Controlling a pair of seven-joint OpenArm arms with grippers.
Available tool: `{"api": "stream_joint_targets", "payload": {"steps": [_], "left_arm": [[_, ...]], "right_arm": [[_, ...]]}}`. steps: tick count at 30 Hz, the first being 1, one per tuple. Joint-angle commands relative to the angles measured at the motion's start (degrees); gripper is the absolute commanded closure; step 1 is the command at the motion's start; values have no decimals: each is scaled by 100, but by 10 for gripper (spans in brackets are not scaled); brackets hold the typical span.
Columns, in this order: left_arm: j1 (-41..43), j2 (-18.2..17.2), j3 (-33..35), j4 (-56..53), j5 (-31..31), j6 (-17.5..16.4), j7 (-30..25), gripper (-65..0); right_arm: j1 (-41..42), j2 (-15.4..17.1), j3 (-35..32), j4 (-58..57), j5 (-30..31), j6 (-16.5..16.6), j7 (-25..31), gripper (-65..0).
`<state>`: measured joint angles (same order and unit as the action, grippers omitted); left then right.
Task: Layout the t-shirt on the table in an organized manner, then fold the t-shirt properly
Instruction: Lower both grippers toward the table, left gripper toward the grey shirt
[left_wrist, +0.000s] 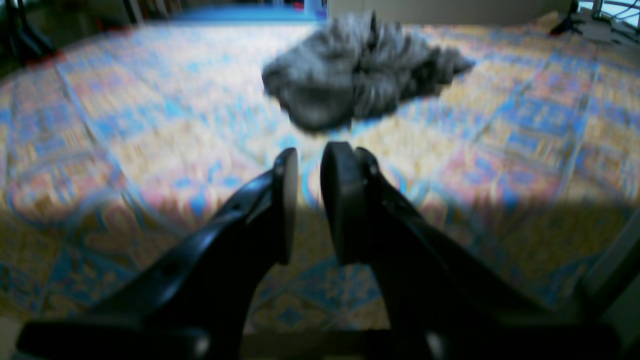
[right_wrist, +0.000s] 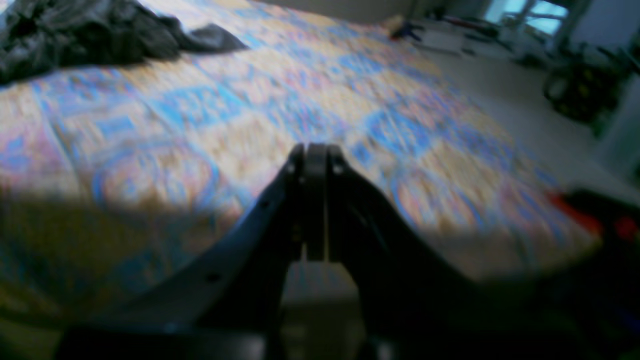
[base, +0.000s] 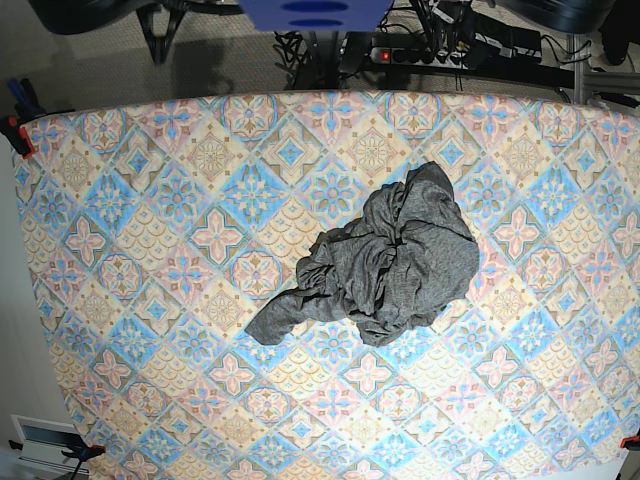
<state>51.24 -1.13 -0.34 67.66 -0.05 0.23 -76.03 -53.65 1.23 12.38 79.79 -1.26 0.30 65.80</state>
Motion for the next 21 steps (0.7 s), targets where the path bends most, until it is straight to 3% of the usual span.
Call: {"api": "stream_joint_targets", "payload": {"steps": [1, 5, 9, 14, 21], "left_arm": [[146, -6, -6, 298, 1, 8, 29, -136], [260, -24, -6, 1151, -43, 8, 873, -137], [216, -41, -6, 1617, -43, 8, 1366, -138], [199, -41, -23, 2548, -43, 8, 2210, -138], [-47, -50, -23, 3990, -43, 8, 4460, -138]], "right_arm": [[-134, 48, 32, 316, 95, -8, 18, 0], [-178, 39, 59, 1124, 95, -8, -703, 0], [-169, 39, 32, 1678, 86, 1, -1336, 0], [-152, 39, 23, 2443, 86, 1, -2514, 0], [-134, 39, 15, 3226, 77, 1, -4431, 0]]}}
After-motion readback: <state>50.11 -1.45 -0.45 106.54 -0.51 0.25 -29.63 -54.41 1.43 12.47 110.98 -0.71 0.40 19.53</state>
